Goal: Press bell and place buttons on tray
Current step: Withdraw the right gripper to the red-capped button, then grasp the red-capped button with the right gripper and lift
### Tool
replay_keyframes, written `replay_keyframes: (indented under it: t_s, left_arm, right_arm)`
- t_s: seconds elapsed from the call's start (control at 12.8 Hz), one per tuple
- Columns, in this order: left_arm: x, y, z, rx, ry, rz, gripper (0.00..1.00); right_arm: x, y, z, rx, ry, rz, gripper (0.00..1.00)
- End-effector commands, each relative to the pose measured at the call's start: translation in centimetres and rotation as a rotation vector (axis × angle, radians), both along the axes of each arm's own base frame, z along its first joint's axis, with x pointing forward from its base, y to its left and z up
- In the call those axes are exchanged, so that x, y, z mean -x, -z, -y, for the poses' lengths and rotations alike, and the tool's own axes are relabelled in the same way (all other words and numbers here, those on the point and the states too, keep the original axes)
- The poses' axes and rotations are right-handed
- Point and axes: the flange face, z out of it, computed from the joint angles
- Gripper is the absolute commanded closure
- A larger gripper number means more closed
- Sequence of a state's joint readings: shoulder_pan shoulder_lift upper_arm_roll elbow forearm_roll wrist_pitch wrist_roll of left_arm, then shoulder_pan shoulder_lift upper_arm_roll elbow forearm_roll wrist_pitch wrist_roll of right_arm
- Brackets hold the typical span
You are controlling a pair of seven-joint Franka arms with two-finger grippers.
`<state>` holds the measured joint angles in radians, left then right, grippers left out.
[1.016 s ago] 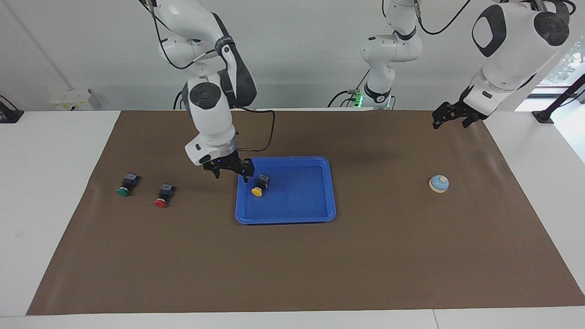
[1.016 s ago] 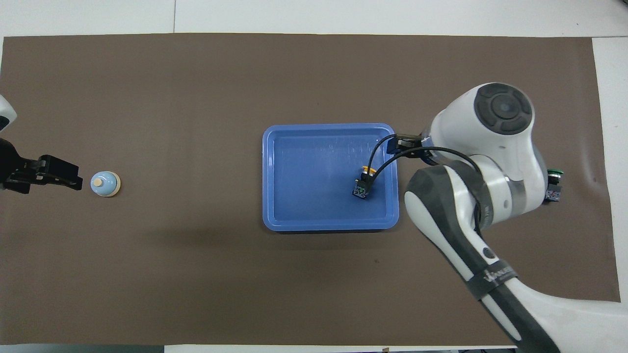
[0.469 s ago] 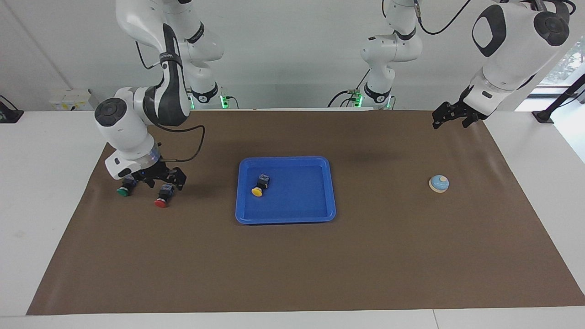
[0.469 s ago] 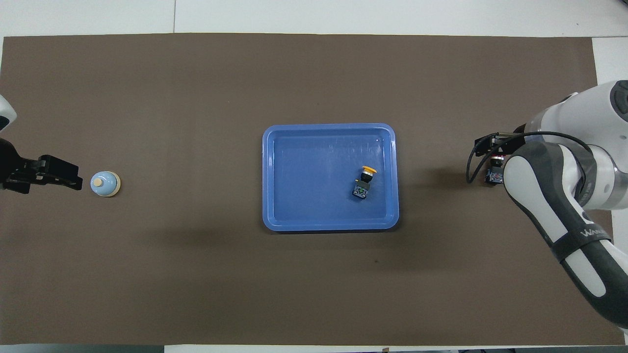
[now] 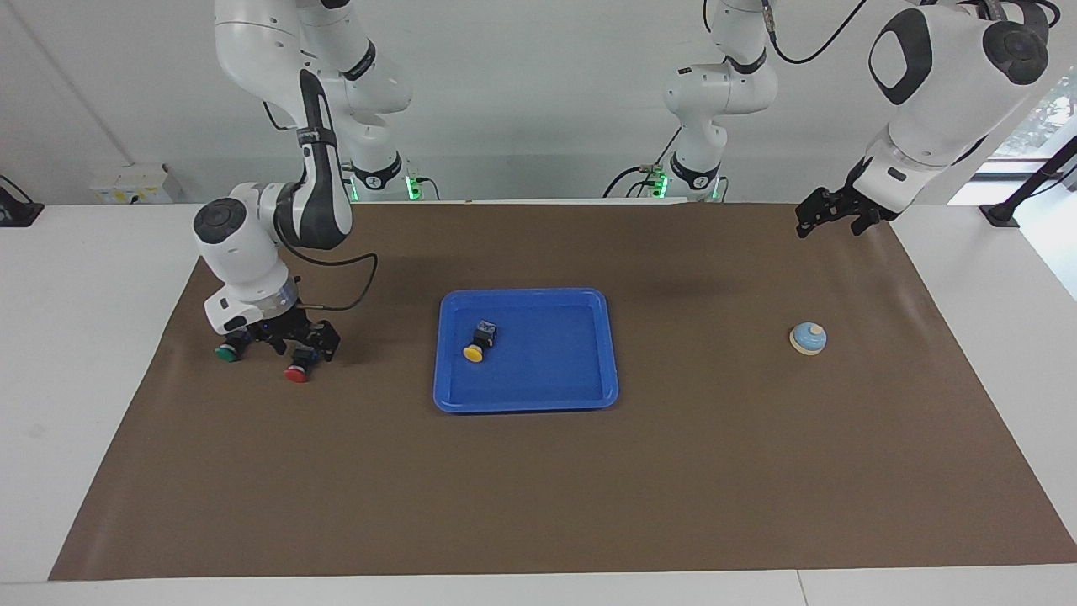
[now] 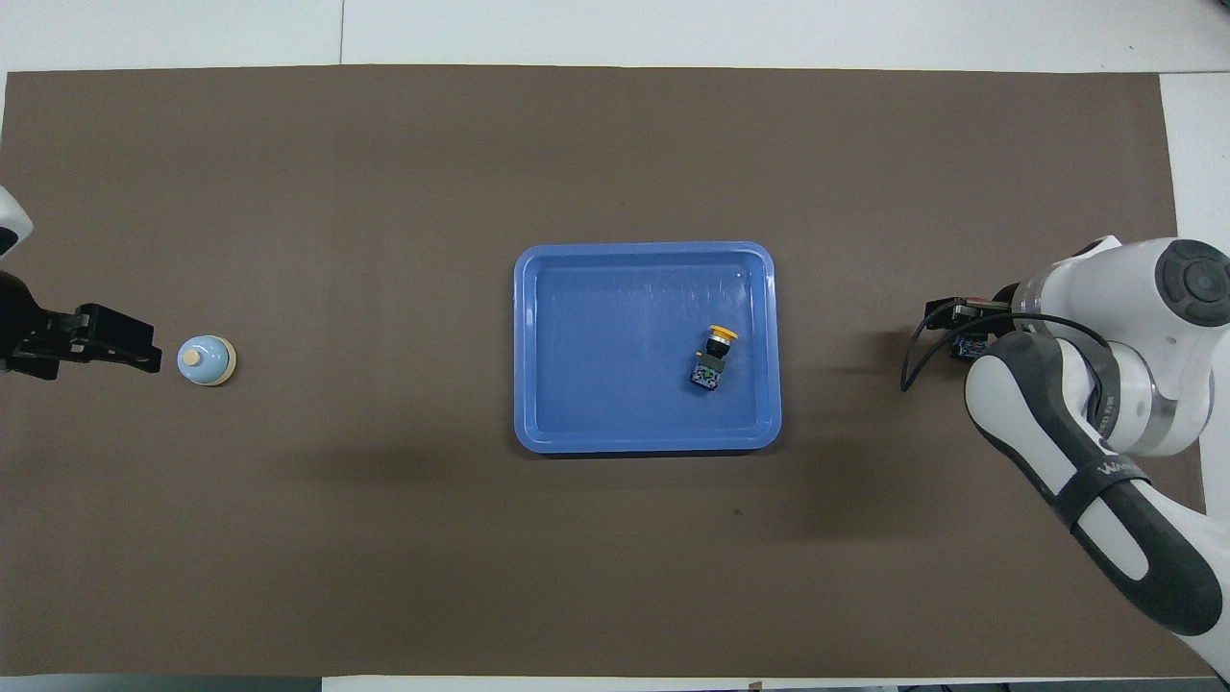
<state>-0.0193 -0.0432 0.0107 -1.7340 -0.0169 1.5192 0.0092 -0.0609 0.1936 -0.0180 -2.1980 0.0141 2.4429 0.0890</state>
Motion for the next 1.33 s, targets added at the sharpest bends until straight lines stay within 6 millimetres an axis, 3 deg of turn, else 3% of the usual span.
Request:
replay_keyframes:
  t_s: [0.0, 0.08, 0.16, 0.47, 0.62, 0.78, 0.94, 1.09, 1.17, 1.25]
  left_arm:
    - [0.1, -0.5, -0.1, -0.004, -0.008, 0.017, 0.00]
    - [0.1, -0.5, -0.2, -0.004, -0.010, 0.017, 0.00]
    - [0.1, -0.5, -0.1, -0.004, -0.008, 0.018, 0.00]
    - [0.1, -0.5, -0.2, -0.004, -0.010, 0.017, 0.00]
    - [0.1, -0.5, -0.1, -0.004, -0.008, 0.017, 0.00]
    - [0.1, -0.5, -0.2, -0.004, -0.010, 0.017, 0.00]
    - [0.1, -0.5, -0.1, -0.004, -0.008, 0.017, 0.00]
    - [0.1, -0.5, -0.1, -0.004, -0.008, 0.017, 0.00]
    - [0.1, -0.5, -0.1, -0.004, -0.008, 0.017, 0.00]
    - [0.1, -0.5, -0.1, -0.004, -0.008, 0.018, 0.00]
  right_arm:
    - [0.2, 1.9, 1.2, -0.007, -0.016, 0.008, 0.01]
    - [0.3, 2.3, 1.2, -0.007, -0.031, 0.004, 0.40]
    - [0.4, 2.4, 1.1, -0.007, -0.041, -0.008, 0.97]
    - [0.0, 1.1, -0.6, -0.015, -0.071, -0.048, 1.00]
    - [-0.9, -0.7, -2.0, -0.017, -0.095, -0.060, 1.00]
    - [-2.4, -3.4, -5.0, -0.021, -0.119, -0.067, 1.00]
    - [-3.8, -6.6, -10.8, -0.023, -0.092, -0.078, 1.00]
    - [-3.9, -10.0, -19.6, -0.024, -0.051, -0.072, 1.00]
    - [-3.1, -10.1, -24.4, -0.022, -0.036, -0.074, 1.00]
    - [-2.2, -10.2, -27.2, -0.026, -0.016, -0.065, 1.00]
